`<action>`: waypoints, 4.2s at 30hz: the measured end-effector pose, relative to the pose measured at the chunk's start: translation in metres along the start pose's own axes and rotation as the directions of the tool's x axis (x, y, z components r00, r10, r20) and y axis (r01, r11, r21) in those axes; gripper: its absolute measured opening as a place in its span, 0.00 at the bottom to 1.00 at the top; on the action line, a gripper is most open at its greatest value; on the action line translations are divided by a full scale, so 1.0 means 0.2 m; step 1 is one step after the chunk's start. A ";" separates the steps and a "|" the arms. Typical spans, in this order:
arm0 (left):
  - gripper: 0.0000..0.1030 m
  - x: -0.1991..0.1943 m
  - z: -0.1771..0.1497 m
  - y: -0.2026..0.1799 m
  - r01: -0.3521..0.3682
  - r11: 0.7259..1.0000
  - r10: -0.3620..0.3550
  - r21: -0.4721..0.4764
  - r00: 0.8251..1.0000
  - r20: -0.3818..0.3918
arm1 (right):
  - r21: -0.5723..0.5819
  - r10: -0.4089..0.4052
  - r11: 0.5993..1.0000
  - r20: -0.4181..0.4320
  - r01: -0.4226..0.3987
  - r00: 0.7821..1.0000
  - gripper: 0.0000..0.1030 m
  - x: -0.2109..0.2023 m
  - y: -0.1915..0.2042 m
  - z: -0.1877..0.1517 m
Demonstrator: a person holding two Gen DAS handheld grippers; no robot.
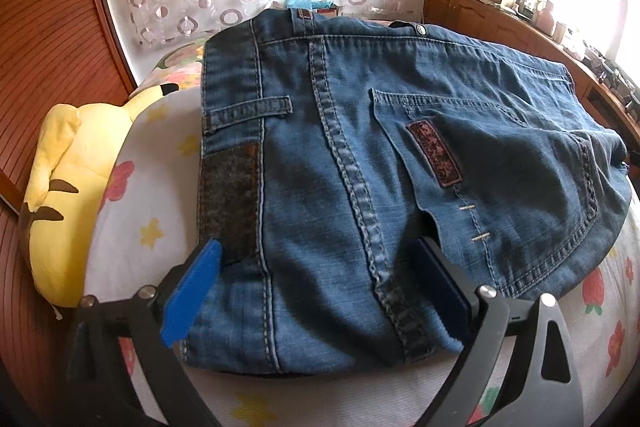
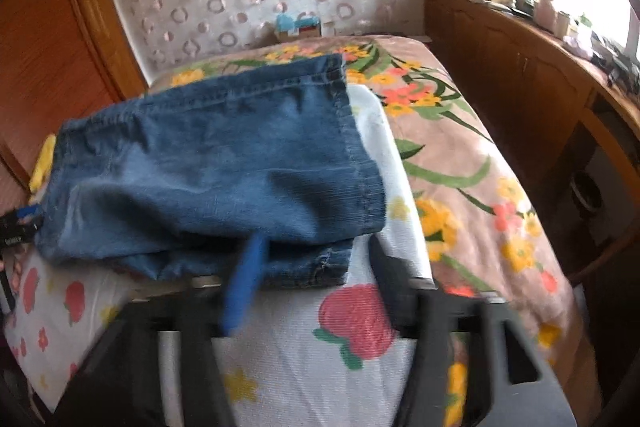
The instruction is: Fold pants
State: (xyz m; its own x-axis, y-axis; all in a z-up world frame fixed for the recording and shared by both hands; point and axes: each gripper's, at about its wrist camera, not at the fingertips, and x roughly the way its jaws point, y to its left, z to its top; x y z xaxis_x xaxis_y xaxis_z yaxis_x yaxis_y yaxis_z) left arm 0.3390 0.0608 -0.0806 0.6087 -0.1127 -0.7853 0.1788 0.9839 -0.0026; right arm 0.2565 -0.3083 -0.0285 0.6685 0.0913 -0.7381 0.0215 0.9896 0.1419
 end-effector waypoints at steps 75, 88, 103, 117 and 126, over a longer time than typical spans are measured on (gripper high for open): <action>0.00 -0.60 -0.09 0.11 -0.042 0.999 0.037 0.022 0.978 0.206 | -0.187 -0.064 0.979 0.102 0.083 0.993 0.11 -0.20 0.17 0.13; 0.00 -0.91 -0.19 0.15 -0.007 1.000 0.006 0.002 0.958 0.285 | -0.203 -0.036 0.976 0.173 0.071 0.984 0.11 -0.48 0.16 0.09; 0.00 -1.18 -0.66 0.16 0.064 0.997 -0.053 -0.033 0.964 0.262 | -0.238 0.011 0.971 0.170 0.030 0.985 0.11 -0.81 0.15 -0.28; 0.04 -0.99 -0.80 0.11 0.005 0.999 0.000 -0.034 0.990 0.143 | -0.124 0.016 0.992 0.058 -0.009 0.998 0.12 -0.63 0.04 -0.58; 0.17 -1.03 -0.75 -0.02 -0.013 0.999 0.006 0.039 0.985 0.175 | -0.113 0.033 0.993 0.048 -0.027 0.998 0.15 -0.63 0.01 -0.64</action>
State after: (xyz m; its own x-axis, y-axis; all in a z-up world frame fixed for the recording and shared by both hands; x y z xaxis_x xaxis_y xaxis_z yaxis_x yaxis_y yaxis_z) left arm 0.0965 0.1004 -0.0127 0.7356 -0.1291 -0.6650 0.2011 0.9790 0.0323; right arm 0.0762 -0.3038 -0.0195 0.7036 0.1181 -0.7007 -0.0804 0.9930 0.0866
